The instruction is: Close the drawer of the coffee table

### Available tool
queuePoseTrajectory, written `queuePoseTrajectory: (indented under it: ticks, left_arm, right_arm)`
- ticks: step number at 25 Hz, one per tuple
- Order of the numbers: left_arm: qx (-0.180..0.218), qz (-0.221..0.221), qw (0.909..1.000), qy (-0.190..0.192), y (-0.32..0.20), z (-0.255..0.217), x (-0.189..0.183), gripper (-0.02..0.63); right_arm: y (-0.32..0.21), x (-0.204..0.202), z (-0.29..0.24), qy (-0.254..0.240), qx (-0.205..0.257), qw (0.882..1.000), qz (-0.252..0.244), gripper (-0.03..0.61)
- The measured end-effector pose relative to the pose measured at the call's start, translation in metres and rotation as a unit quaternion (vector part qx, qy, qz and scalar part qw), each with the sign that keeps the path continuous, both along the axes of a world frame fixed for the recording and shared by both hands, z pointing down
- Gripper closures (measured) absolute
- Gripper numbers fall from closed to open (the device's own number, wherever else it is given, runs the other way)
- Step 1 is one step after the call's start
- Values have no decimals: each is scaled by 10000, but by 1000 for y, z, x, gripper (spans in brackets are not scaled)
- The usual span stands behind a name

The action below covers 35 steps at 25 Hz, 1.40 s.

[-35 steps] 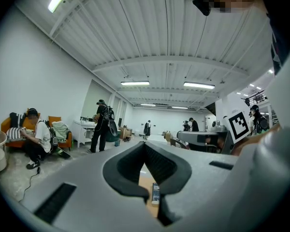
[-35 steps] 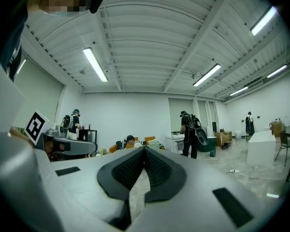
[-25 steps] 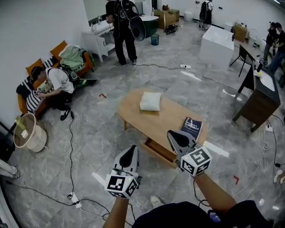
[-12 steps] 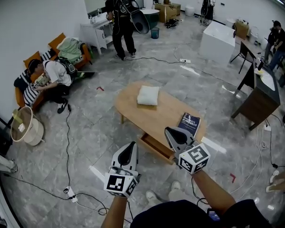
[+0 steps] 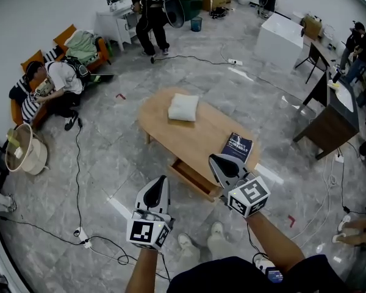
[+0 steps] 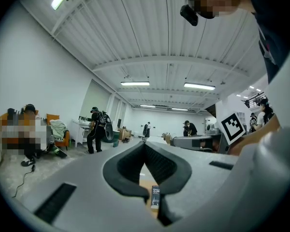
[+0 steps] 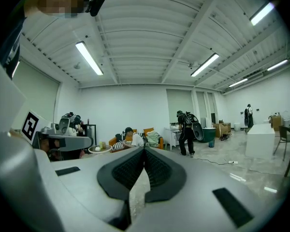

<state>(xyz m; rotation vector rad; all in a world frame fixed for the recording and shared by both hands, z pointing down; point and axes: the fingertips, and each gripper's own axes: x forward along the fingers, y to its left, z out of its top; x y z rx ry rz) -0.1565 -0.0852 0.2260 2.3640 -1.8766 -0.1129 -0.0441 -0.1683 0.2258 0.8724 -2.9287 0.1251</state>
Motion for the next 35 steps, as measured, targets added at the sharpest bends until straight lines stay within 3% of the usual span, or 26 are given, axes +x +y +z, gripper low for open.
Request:
queuePoseTrajectory:
  ticks: [22, 35]
  left_arm:
    - [-662, -114, 9975, 201, -30, 93, 9, 612]
    - [-1022, -413, 9937, 213, -34, 149, -1, 612]
  right_arm:
    - [-22, 6, 71, 256, -284, 9991, -185, 565]
    - [-23, -8, 120, 262, -480, 9977, -396, 565]
